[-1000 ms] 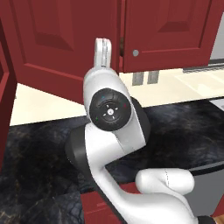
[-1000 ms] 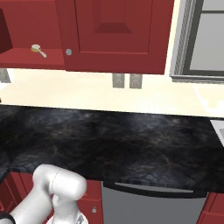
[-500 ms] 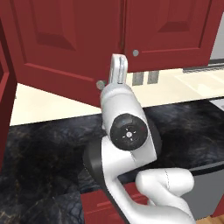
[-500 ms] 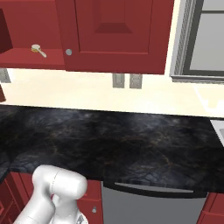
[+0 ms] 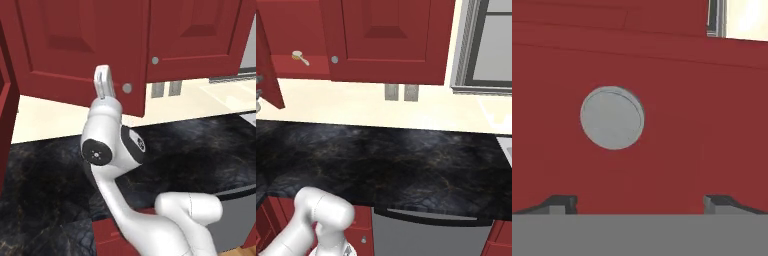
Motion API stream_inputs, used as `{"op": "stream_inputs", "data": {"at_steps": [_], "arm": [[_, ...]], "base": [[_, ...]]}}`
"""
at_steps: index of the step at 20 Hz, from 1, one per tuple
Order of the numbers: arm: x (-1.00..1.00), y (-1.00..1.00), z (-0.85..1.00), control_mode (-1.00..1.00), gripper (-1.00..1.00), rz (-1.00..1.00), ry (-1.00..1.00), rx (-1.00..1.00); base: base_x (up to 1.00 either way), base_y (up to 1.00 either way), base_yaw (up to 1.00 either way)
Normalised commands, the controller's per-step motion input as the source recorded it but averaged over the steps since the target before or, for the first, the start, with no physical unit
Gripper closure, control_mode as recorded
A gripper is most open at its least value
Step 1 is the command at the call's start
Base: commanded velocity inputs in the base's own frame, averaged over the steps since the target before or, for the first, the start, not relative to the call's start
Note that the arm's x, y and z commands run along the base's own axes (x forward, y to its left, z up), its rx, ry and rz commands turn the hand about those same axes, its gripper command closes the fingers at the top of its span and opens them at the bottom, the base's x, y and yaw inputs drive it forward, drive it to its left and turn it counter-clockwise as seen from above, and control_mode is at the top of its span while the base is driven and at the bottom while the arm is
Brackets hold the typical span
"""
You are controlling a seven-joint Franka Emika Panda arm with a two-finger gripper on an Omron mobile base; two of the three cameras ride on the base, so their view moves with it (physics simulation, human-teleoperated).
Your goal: Pick the mug and place it in the sink. Pick the bowl and place it in the open cabinet and then close the cabinet.
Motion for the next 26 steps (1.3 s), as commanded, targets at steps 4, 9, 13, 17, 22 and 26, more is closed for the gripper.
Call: {"op": "stream_inputs", "data": {"at_steps": [4,9,13,17,22,26], "arm": [[1.0,-0.01,0.0,-1.0,-1.0,-0.19,0.0,-0.03],[1.0,-0.15,0.0,-1.0,-1.0,-0.13,0.01,0.0],[0.76,-0.5,0.0,-1.0,-1.0,-0.01,0.0,0.03],[0.62,-0.53,-0.13,-1.0,-1.0,0.13,0.01,0.22],[0.77,-0.45,-0.2,-1.0,-1.0,0.22,0.0,0.25],[0.98,-0.09,-0.28,-1.0,-1.0,0.16,0.01,0.16]], "base": [[0.0,0.0,0.0],[0.0,0.0,0.0],[0.0,0.0,0.0],[0.0,0.0,0.0],[0.0,0.0,0.0],[0.0,0.0,0.0]]}}
